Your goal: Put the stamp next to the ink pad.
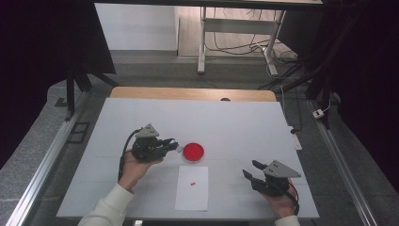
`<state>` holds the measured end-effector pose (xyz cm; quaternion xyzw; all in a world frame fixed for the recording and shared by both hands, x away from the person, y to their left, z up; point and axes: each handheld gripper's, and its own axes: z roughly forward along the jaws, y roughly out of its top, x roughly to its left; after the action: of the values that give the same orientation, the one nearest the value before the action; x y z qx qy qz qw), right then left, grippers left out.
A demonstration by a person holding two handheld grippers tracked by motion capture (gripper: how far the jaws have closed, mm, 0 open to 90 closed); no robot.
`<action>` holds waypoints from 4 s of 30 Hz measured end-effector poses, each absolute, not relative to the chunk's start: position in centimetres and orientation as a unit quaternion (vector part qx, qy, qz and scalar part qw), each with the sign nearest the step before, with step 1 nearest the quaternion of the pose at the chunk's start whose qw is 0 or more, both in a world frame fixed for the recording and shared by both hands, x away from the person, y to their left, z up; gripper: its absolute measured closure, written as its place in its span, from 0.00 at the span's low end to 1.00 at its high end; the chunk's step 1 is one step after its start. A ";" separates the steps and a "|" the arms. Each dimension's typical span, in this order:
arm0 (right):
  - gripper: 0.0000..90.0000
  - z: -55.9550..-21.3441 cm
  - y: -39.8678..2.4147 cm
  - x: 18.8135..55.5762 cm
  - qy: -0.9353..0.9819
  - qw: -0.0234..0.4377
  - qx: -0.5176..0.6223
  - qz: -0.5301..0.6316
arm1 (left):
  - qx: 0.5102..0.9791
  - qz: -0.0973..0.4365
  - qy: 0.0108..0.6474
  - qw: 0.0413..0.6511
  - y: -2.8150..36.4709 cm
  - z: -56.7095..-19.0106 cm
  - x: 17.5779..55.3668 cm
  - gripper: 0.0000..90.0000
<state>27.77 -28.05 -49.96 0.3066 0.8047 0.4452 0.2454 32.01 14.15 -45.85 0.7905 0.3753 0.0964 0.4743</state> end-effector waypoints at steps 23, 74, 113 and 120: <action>0.51 -50.6 -30.0 28.2 0.803 0.243 0.327 0.434 | 0.831 0.098 0.397 0.377 13.2 -47.4 36.9 0.84; 0.50 -50.9 -29.9 28.5 0.802 0.238 0.333 0.434 | 0.843 0.091 0.396 0.353 11.8 -48.7 37.9 0.51; 0.49 -50.3 -30.7 28.0 0.806 0.245 0.304 0.445 | 0.793 0.162 0.363 0.461 18.0 -47.7 25.0 0.39; 0.49 -50.2 -31.4 27.9 0.806 0.249 0.303 0.443 | 0.798 0.173 0.362 0.450 19.1 -48.7 23.6 0.39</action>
<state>27.90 -31.37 -50.24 0.3026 0.8060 0.4435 0.2494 23.55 19.07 -48.72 0.7978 0.3621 0.1726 0.4501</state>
